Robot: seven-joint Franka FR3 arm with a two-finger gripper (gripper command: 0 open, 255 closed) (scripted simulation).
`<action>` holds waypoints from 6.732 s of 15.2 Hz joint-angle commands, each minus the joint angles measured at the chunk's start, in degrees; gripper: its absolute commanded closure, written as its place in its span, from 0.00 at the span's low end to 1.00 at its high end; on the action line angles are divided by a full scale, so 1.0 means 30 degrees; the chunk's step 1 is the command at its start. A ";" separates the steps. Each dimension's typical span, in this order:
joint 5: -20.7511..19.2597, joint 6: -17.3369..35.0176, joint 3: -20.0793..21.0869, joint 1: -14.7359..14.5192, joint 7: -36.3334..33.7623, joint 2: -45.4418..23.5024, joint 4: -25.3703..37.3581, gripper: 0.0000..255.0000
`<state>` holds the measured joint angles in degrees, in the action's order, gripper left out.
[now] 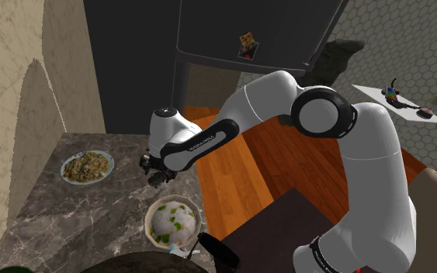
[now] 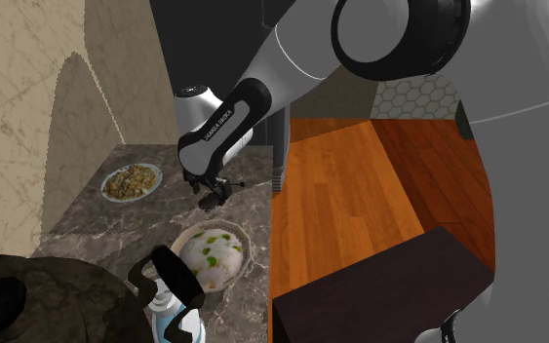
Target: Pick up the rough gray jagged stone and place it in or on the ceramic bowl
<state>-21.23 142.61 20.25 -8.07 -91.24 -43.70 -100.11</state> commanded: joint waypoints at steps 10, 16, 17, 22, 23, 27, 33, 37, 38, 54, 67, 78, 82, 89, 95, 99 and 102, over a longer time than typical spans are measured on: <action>-0.0001 0.0001 -0.0001 -0.0001 -0.0001 -0.0001 0.0000 1.00; -0.0377 -0.2726 -0.1762 -0.2637 -0.2404 0.0372 0.1524 0.00; -0.0276 -0.2999 -0.1752 -0.2741 -0.2603 0.0391 0.1680 0.00; -0.0559 -0.2271 -0.2023 -0.2851 -0.2756 -0.0539 0.1884 0.00; -0.0614 -0.2131 -0.2078 -0.2874 -0.2784 -0.0732 0.1938 0.00; -0.0697 -0.1914 -0.2166 -0.2912 -0.2827 -0.1039 0.2033 0.00; -0.0696 -0.1918 -0.2165 -0.2913 -0.2827 -0.1037 0.2034 1.00; -0.0697 -0.1908 -0.2165 -0.2912 -0.2834 -0.1025 0.2011 1.00; -0.0693 -0.1929 -0.2166 -0.2910 -0.2818 -0.1052 0.2059 1.00; -0.0005 -0.3625 -0.1532 -0.2476 -0.2287 0.1238 0.1483 1.00; 0.0815 -0.5781 -0.0943 -0.2106 -0.1630 0.3336 0.1611 1.00; 0.1497 -0.5376 -0.0104 -0.2285 -0.2760 0.6754 -0.2266 1.00; 0.1937 -0.4574 0.0502 -0.2649 -0.3831 0.8691 -0.5038 1.00; 0.3100 -0.3648 0.1785 -0.3568 -0.5648 1.1746 -0.8986 1.00; 0.2555 -0.2426 0.1855 -0.3905 -0.6618 1.1260 -0.9872 1.00; 0.1831 -0.1571 0.1629 -0.4050 -0.7178 1.0403 -1.0011 1.00; 0.1256 -0.0951 0.1411 -0.4193 -0.7619 0.9734 -1.0066 1.00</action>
<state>-16.82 138.97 24.69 -20.45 -113.52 -13.83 -130.09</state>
